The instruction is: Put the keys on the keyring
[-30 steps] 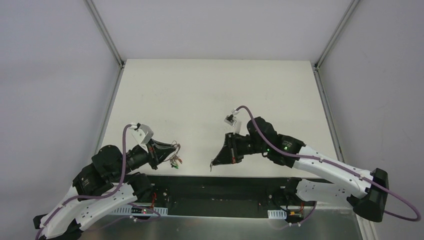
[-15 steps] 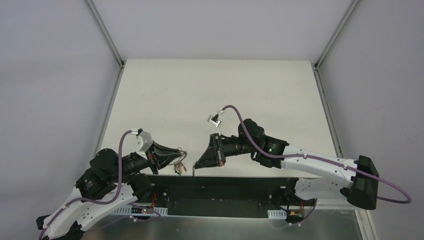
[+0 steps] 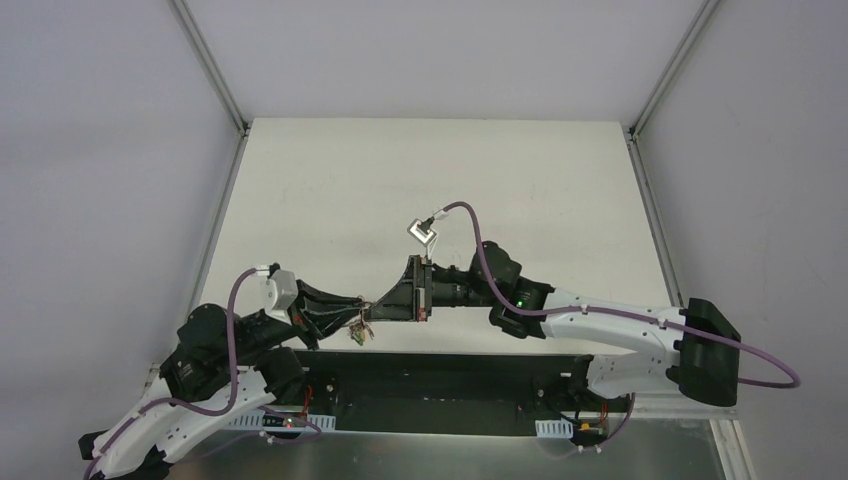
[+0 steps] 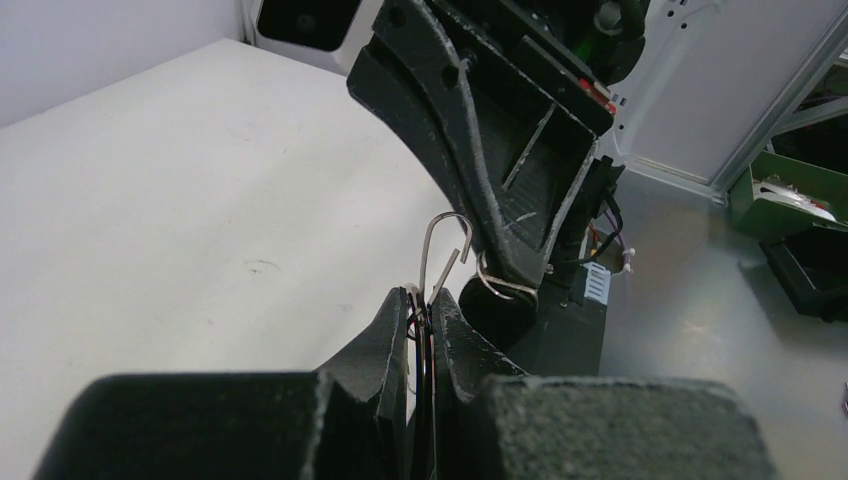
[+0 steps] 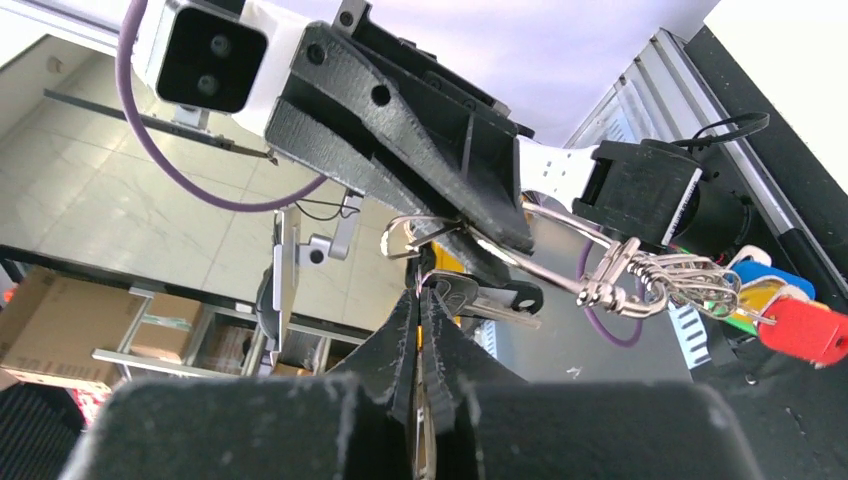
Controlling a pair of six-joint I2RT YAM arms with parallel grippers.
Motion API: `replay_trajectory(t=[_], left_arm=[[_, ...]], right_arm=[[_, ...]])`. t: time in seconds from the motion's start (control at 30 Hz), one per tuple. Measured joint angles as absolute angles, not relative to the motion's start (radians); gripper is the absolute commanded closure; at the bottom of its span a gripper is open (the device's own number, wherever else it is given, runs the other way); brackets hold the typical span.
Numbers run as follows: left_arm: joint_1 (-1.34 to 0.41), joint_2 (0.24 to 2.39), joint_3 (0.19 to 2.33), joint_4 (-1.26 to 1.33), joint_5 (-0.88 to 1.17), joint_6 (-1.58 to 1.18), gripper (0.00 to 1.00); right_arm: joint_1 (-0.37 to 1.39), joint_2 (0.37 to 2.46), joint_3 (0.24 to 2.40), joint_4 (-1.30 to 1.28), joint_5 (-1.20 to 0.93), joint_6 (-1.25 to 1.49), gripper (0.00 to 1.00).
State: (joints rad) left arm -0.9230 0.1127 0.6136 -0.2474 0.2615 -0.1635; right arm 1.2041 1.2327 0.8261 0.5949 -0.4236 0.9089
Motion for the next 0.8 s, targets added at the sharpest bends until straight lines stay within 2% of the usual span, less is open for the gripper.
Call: replay_trajectory(t=[0.8], left_arm=[[-0.921, 0.069, 0.584, -0.15, 0.287, -0.155, 1.0]], right_arm=[[1.209, 1.293, 0.82, 0.771, -0.39, 1.014, 1.0]])
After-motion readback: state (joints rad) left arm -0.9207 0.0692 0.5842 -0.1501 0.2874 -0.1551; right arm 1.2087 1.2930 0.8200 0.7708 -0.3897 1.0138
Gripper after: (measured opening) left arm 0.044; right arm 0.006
